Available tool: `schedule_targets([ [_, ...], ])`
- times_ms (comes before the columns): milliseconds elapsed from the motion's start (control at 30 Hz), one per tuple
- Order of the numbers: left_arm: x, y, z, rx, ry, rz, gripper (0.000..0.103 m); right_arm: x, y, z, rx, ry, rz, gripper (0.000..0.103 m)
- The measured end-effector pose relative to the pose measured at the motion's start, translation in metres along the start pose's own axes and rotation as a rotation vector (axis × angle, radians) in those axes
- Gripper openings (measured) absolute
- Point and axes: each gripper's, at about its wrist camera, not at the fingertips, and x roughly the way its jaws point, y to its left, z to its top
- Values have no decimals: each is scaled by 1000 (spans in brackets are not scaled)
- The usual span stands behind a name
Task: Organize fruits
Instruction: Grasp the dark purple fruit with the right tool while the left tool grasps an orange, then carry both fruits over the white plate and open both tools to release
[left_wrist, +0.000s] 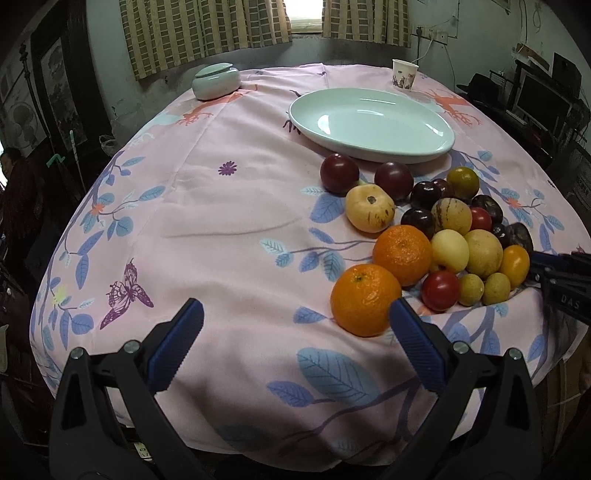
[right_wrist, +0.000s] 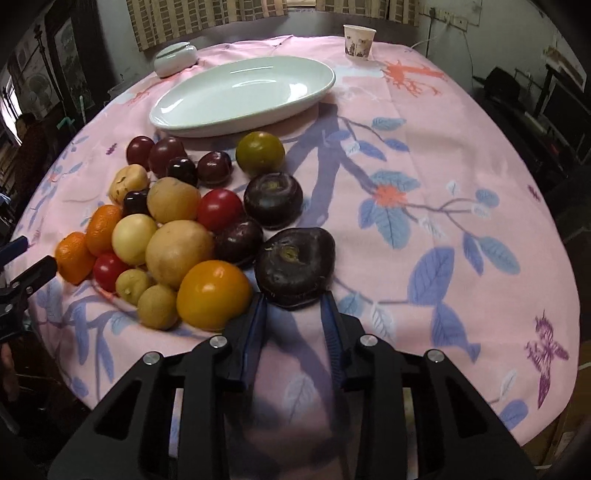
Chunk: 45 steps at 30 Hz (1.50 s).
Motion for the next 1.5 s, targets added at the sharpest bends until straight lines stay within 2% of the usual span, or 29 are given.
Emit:
schedule_targets([
  [167, 1, -1, 0, 5, 2, -1, 101, 12, -6, 17, -21, -17, -21, 36],
  [233, 1, -1, -1, 9, 6, -12, 101, 13, -3, 19, -58, -26, -118, 70],
  [267, 1, -2, -1, 12, 7, -17, 101, 14, -6, 21, -66, -36, -148, 75],
  [367, 7, -9, 0, 26, 26, -41, 101, 22, -29, 23, 2, -30, -25, 78],
  [467, 21, -20, 0, 48, 59, -92, 101, 25, -29, 27, -23, -64, -3, 77],
  [500, 27, -23, -1, 55, 77, -115, 101, 25, -28, 29, -30, -66, 0, 64],
  [533, 33, -26, -2, 56, 90, -129, 96, 24, -24, 29, -45, -73, 8, 46],
  [567, 36, -27, -3, 48, 91, -152, 85, 23, -21, 29, -53, -71, 9, 46],
  [600, 38, -27, -2, 36, 90, -179, 78, 22, -19, 29, -54, -70, 2, 46],
  [633, 37, -27, -2, 32, 80, -180, 67, 22, -17, 27, -56, -72, 1, 46],
  [667, 36, -27, 0, 34, 71, -185, 46, 21, -18, 26, -53, -74, 2, 46],
  [900, 34, -27, 1, 33, 69, -212, 45, 7, -27, 17, 19, -79, 26, 46],
  [1167, 10, -22, 13, 37, 5, -213, 45, -25, -20, 17, 27, -138, 77, 46],
  [1367, 8, -22, 44, 37, -30, -230, 45, -28, 13, 35, -58, -156, 127, 46],
  [1500, 23, -21, 86, 46, -27, -235, 45, -23, 24, 68, -124, -163, 160, 46],
])
